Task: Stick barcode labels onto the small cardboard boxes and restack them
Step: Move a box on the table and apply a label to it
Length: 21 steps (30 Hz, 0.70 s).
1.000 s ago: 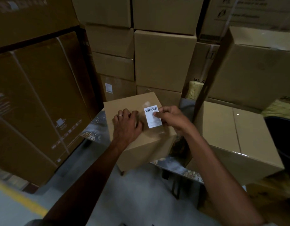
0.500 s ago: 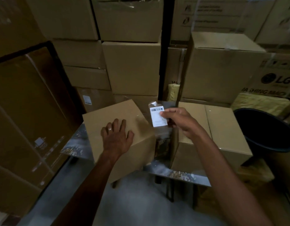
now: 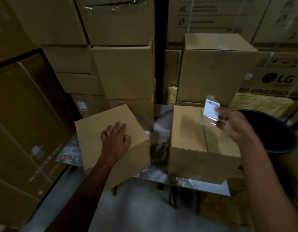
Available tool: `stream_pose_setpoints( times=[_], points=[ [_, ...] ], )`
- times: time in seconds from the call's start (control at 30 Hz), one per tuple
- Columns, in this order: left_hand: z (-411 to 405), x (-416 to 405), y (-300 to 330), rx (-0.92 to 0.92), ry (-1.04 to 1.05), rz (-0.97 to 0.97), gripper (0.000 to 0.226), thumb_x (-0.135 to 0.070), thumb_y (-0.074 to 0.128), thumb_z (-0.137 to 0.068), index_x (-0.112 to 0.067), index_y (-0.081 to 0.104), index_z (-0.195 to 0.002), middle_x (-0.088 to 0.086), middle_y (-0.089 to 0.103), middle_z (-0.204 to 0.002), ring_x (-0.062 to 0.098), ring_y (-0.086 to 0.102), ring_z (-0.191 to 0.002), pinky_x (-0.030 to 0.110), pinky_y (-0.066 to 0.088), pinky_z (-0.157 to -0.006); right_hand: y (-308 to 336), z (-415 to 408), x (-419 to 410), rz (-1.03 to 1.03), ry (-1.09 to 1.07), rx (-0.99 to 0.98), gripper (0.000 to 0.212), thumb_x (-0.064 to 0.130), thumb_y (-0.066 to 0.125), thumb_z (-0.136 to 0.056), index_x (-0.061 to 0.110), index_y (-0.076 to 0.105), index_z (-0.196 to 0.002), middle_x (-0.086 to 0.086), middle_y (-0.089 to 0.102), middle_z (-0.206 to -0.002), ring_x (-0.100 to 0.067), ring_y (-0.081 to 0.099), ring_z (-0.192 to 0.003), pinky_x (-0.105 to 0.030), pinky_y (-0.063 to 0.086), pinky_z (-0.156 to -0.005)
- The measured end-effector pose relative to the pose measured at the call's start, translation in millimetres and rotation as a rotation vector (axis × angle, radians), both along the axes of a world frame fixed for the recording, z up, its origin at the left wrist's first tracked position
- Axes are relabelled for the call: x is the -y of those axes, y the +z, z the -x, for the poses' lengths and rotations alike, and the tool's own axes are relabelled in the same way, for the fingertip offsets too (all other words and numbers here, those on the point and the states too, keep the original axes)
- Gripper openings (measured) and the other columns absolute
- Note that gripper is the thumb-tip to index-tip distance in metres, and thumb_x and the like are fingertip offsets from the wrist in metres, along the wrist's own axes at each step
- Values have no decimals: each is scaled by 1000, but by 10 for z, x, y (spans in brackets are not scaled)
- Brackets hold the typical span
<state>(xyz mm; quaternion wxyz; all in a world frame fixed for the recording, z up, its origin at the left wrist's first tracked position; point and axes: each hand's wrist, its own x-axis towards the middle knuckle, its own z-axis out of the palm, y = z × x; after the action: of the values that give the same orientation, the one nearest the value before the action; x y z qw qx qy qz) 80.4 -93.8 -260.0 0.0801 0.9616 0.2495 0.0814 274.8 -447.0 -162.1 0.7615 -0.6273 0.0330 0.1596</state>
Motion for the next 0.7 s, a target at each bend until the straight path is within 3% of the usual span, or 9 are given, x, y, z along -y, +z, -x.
stream_pose_setpoints(
  times=[0.13,0.27,0.33,0.47,0.7],
  points=[
    [-121,120,15,14,-38,11,71,-52,22,-90,-29,41,-154,8,35,-162,37,30,-146,54,22,-116,-45,-193,486,-27,-123,1,7,13,62,-98,17,63,-93,7,72,-67,-4,68,-64,-18,52,-59],
    [-267,200,19,33,-31,-38,73,-57,20,-89,-27,51,-148,10,46,-155,37,42,-138,54,31,-109,-241,-383,875,-32,-255,-64,4,12,58,-100,11,62,-100,-1,63,-92,-10,60,-82,-21,48,-71],
    [-321,226,14,47,-12,-45,74,-58,19,-87,-26,53,-145,9,48,-153,38,44,-135,55,33,-107,-362,-467,1036,-41,-309,-96,5,12,58,-100,9,60,-103,-3,60,-94,-11,59,-85,-19,51,-68],
    [-362,265,5,80,4,-48,72,-56,22,-87,-25,53,-144,10,48,-151,39,44,-133,55,32,-107,-565,-593,1247,-91,-365,-172,12,8,56,-100,10,59,-88,-7,60,-95,-13,60,-86,-14,54,-52],
    [-387,293,-19,145,12,-45,67,-51,33,-87,-22,56,-143,14,50,-149,43,45,-130,56,32,-107,-815,-747,1369,-198,-392,-244,7,4,58,-98,4,61,-92,-13,63,-97,-17,63,-89,-17,56,-53]
  ],
)
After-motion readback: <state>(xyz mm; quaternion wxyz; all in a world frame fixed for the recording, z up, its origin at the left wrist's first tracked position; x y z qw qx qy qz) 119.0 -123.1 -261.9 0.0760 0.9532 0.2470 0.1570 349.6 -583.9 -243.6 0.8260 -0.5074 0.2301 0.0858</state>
